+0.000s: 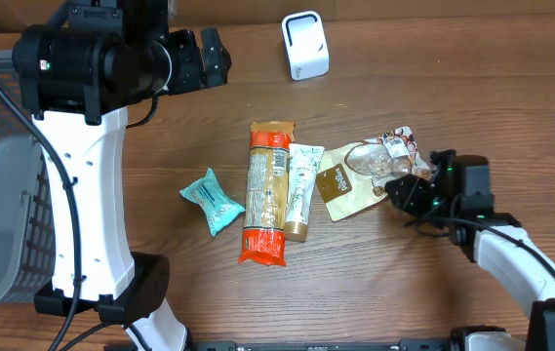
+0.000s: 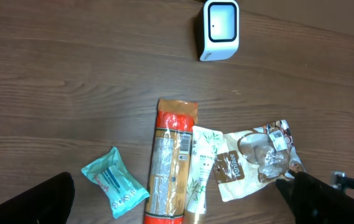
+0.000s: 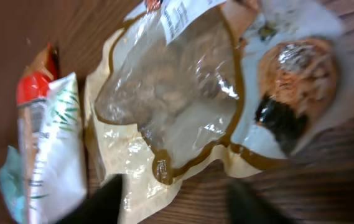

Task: Scan the item barcode
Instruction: 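Close the right gripper on the edge of the pastry bag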

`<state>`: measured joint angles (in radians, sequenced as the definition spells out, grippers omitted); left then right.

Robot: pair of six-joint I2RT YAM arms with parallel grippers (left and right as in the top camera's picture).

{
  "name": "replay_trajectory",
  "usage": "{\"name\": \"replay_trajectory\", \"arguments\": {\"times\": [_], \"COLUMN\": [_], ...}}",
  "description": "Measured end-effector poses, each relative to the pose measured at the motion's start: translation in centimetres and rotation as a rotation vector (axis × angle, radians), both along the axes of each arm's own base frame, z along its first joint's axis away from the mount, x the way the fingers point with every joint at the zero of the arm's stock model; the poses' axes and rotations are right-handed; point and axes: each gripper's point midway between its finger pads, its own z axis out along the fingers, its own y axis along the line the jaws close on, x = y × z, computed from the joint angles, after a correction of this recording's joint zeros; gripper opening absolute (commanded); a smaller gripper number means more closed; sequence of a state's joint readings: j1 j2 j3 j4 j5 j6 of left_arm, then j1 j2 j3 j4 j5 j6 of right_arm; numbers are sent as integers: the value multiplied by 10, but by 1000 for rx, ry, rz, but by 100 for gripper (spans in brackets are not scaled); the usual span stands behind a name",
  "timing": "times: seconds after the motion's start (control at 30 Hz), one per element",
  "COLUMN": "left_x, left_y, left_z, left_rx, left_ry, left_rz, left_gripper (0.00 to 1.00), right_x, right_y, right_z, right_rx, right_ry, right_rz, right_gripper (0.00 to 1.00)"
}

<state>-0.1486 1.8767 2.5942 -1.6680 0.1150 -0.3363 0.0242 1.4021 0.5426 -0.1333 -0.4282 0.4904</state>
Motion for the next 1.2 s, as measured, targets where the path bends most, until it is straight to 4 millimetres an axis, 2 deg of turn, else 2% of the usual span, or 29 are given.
{"name": "replay_trajectory", "arguments": {"times": [0.13,0.23,0.37,0.57,0.63,0.67,0.7,0.77,0.87,1.0,1.2], "left_x": [0,0,0,0,0,0,0,0,0,0,0], "left_y": [0,0,0,0,0,0,0,0,0,0,0], "left_z": [0,0,0,0,0,0,0,0,0,0,0], "left_rx": [0,0,0,0,0,0,0,0,0,0,0], "left_ry": [0,0,0,0,0,0,0,0,0,0,0], "left_rz": [0,0,0,0,0,0,0,0,0,0,0], "left_gripper": [100,100,100,99,100,100,100,100,99,100,100], "right_x": [1,2,8,46,57,62,66,67,63,63,57], "right_y": [-3,8,28,42,42,42,42,40,39,42,57], "right_z": [4,1,-16,-15,-15,-17,-20,-28,-38,-37,-28], "right_rx": [87,120,132,204,221,229,237,240,248,257,307], "right_ry": [41,72,118,35,5,-3,-8,20,58,51,17], "right_rz": [-73,-101,-144,-222,-243,-255,-263,-297,-320,-296,-113], "right_gripper": [80,83,90,92,82,70,52,28,25,21,18]}}
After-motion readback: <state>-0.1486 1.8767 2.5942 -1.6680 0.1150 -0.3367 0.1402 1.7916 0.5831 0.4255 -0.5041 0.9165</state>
